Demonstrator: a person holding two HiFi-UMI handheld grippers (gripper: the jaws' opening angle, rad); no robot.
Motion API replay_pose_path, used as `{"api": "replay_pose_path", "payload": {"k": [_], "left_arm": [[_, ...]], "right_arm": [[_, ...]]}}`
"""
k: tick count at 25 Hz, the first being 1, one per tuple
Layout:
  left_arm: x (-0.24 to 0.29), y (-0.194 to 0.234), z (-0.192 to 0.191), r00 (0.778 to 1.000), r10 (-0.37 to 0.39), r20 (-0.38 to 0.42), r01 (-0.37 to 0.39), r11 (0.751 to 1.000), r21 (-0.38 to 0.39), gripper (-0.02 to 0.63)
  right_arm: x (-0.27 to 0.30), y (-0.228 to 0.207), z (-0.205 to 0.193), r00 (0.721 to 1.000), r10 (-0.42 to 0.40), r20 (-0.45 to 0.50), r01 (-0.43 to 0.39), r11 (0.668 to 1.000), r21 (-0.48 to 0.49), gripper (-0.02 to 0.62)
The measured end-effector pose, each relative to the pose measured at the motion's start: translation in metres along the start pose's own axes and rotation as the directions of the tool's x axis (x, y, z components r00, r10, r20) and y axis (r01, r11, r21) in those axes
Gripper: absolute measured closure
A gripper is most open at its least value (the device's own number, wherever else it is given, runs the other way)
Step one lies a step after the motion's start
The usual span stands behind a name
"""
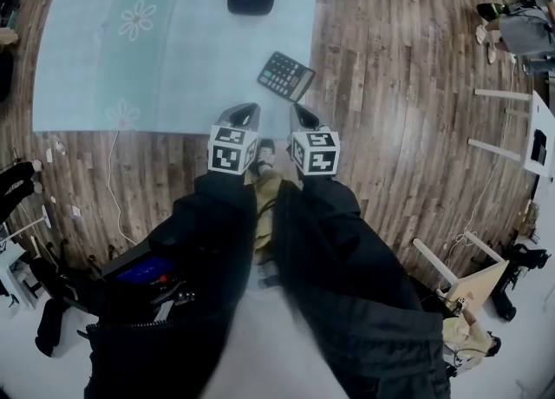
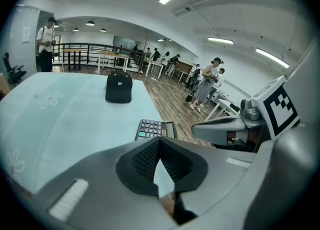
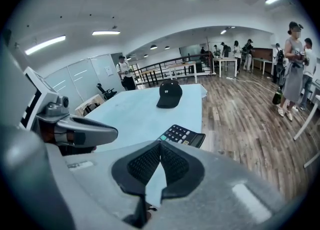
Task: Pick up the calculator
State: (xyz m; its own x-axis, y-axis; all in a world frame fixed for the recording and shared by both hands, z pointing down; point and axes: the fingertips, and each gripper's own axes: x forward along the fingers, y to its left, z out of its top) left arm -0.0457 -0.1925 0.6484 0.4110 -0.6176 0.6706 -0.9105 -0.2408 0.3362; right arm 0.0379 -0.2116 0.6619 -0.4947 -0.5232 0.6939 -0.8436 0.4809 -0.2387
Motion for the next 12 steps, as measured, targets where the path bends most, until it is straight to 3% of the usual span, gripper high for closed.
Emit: {"api": "replay_pose_path", "payload": {"k": [5,12], "left_arm": [[0.034,0.024,-0.006,0.998,-0.003,-0.066,0.002,1.000,-0.014,0.604],[0.047,0.024,0.009,0.996,-0.011,-0.086,0.012,1.000,0.010,0.604]], "right_arm": [[0.040,-0.022,-0.008,0.998,-0.039,-0.054,0.042,0.998,0.042,0.595],[0.051,-0.042,-0.012,0.992,-0.075,-0.100,0.083,0.993,0.078,0.561]]}}
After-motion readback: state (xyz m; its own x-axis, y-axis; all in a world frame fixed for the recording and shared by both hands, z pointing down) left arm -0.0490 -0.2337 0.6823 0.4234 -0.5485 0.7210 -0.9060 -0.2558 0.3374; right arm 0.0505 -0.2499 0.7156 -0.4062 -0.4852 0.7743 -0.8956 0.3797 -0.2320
